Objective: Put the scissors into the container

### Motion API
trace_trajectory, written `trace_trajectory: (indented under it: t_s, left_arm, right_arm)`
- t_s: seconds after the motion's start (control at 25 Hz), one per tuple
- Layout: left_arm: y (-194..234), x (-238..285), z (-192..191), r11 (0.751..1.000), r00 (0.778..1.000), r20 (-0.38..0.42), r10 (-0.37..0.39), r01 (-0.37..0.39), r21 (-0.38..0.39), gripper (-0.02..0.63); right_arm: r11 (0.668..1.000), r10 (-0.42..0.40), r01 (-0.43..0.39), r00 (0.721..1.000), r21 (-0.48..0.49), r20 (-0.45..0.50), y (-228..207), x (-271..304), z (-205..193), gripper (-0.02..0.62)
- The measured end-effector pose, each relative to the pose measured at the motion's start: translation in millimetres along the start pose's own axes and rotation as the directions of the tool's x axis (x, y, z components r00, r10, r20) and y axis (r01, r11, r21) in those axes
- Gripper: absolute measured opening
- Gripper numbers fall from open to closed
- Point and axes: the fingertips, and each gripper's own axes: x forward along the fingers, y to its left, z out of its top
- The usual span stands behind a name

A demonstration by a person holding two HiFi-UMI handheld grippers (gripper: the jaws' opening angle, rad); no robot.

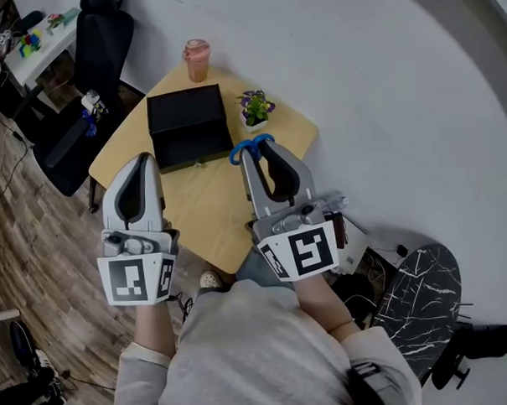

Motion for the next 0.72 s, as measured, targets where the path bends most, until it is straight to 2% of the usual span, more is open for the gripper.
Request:
trace_trajectory:
  t_s: [0.2,0.4,0.56,0.72]
  left_arm:
    - [5.8,20.5,-8.2,0.998,0.998,-0.006,0.069,-0.069,0.009,0.058]
    - [13.4,29.5,-21.2,0.989,0.989,-0.029,0.145,-0.145,0.022,0.058]
    - [19.7,32.4,-30.6,0.977,0.976,-0.048,0.21,-0.209,0.028,0.058]
    - [24.3,35.6,-39.0,0.964,0.962,-0.055,0.267,-0.265,0.035,0.058]
  right_arm:
    - [0.994,0.111,-0.111,0.993,-0.005,-0.033,-12.8,31.4,-14.2,0.075]
    - [0.974,0.222,-0.225,0.971,-0.018,-0.088,-16.4,59.1,-45.2,0.075]
    - [0.945,0.314,-0.325,0.931,-0.031,-0.185,-14.4,77.9,-80.4,0.075]
    - [0.913,0.39,-0.408,0.892,-0.031,-0.23,-13.3,96.4,-108.7,0.074]
